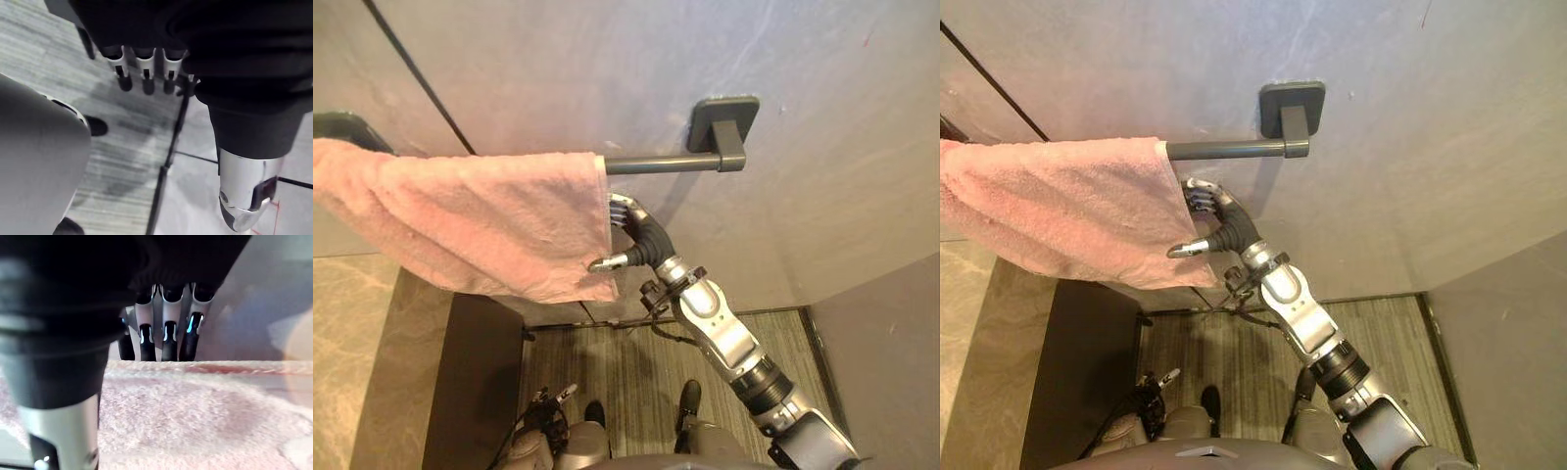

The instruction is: Organize washtable

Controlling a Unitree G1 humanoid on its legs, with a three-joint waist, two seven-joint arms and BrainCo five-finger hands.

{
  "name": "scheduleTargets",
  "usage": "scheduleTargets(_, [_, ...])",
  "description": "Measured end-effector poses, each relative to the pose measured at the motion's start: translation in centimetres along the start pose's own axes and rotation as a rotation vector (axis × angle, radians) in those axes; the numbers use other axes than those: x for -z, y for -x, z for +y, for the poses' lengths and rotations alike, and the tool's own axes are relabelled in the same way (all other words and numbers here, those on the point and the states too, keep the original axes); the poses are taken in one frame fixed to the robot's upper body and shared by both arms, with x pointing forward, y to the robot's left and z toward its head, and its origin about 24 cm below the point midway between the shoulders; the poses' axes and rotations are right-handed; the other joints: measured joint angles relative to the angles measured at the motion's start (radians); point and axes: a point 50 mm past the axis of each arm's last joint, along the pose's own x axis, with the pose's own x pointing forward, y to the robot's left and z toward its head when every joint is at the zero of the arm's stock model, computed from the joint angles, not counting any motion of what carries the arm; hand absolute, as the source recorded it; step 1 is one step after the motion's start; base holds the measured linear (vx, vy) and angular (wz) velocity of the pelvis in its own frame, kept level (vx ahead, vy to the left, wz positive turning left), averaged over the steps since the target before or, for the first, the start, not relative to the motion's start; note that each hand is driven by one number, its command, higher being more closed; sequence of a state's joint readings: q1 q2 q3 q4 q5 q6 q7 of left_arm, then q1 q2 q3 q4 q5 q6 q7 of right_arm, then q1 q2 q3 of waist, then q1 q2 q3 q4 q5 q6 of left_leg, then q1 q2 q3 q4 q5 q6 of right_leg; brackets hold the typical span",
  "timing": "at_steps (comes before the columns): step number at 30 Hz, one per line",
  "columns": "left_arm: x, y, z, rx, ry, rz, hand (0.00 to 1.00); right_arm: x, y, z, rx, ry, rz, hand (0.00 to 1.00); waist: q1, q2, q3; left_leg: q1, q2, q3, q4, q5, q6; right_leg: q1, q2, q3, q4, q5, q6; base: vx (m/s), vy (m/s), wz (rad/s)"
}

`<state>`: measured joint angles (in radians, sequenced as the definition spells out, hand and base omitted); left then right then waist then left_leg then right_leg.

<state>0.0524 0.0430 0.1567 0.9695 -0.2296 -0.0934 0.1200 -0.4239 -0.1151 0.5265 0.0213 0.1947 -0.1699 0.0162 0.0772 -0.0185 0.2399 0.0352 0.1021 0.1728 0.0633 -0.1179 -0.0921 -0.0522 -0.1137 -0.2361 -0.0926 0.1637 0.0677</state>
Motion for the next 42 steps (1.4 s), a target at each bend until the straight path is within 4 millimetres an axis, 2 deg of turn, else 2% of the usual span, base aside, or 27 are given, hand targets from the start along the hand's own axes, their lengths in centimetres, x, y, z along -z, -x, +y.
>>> scheduleTargets(8, [-1.5, 0.4, -0.4, 0.013, 0.081, -0.087, 0.00, -0.6, -1.4, 0.6, -0.027, 0.011, -0.027, 0.00, 0.026, -0.004, 0.002, -0.027, 0.003, -0.021, 0.021, 0.000, 0.000, -0.006, 0.000, -0.013, 0.000, 0.002, -0.002, -0.01, -0.009, 0.07])
scheduleTargets(9, [-1.9, 0.6, -0.6, 0.025, 0.108, -0.116, 0.00, -0.4, -1.6, 0.6, -0.028, 0.013, -0.018, 1.00, 0.031, -0.004, 0.002, -0.029, 0.003, -0.024, 0.023, 0.000, 0.000, -0.005, -0.001, -0.016, 0.000, 0.002, -0.002, -0.01, -0.004, 0.09])
scheduleTargets(14, [-5.9, 2.1, -2.1, 0.097, 0.253, -0.319, 0.00, 1.8, -1.9, 0.6, -0.014, 0.004, 0.079, 1.00, 0.044, -0.004, 0.002, -0.050, 0.003, -0.045, 0.037, 0.000, -0.001, -0.007, -0.002, -0.032, 0.000, 0.004, -0.005, -0.03, -0.010, 0.11])
scheduleTargets(17, [-8.2, 3.5, -1.8, 0.118, 0.336, -0.453, 0.00, 2.1, -1.9, 0.5, -0.002, 0.003, 0.100, 1.00, 0.047, -0.003, 0.003, -0.062, 0.004, -0.053, 0.041, 0.000, -0.001, -0.011, -0.002, -0.038, 0.000, 0.004, -0.005, -0.02, -0.009, 0.07])
scheduleTargets(26, [-11.1, 5.5, -2.0, 0.165, 0.402, -0.608, 0.00, 3.0, -1.6, 0.1, 0.014, 0.025, 0.147, 1.00, 0.057, -0.002, 0.003, -0.067, 0.004, -0.058, 0.048, 0.001, -0.001, -0.011, -0.003, -0.043, 0.000, 0.004, -0.005, 0.00, -0.001, 0.01])
scheduleTargets(30, [-11.3, 6.1, -2.1, 0.179, 0.422, -0.636, 0.00, 3.2, -1.3, -0.4, 0.038, 0.023, 0.153, 1.00, 0.070, 0.002, 0.001, -0.065, 0.003, -0.058, 0.046, 0.002, 0.000, -0.009, -0.003, -0.044, 0.000, 0.004, -0.005, 0.00, 0.000, 0.02])
scheduleTargets(35, [-11.0, 6.3, -2.1, 0.176, 0.441, -0.634, 0.00, 3.7, -0.4, -1.6, 0.107, 0.024, 0.174, 1.00, 0.071, 0.022, -0.009, -0.046, -0.008, -0.058, 0.005, 0.025, 0.005, -0.005, -0.013, -0.051, 0.000, 0.003, -0.005, -0.02, 0.005, 0.05])
scheduleTargets(38, [-11.6, 7.1, -1.6, 0.178, 0.451, -0.678, 0.00, 3.9, 0.3, -2.5, 0.164, 0.007, 0.177, 1.00, 0.071, 0.024, -0.012, -0.033, -0.011, -0.054, -0.014, 0.038, 0.005, -0.004, -0.015, -0.050, 0.000, 0.004, -0.004, -0.01, -0.002, -0.01])
scheduleTargets(42, [-11.9, 7.2, -0.7, 0.148, 0.463, -0.700, 0.00, 4.0, 1.3, -4.0, 0.246, 0.003, 0.184, 1.00, 0.068, 0.027, -0.018, -0.023, -0.010, -0.042, -0.038, 0.045, 0.012, -0.004, -0.015, -0.047, -0.002, -0.002, 0.001, -0.05, -0.008, -0.04])
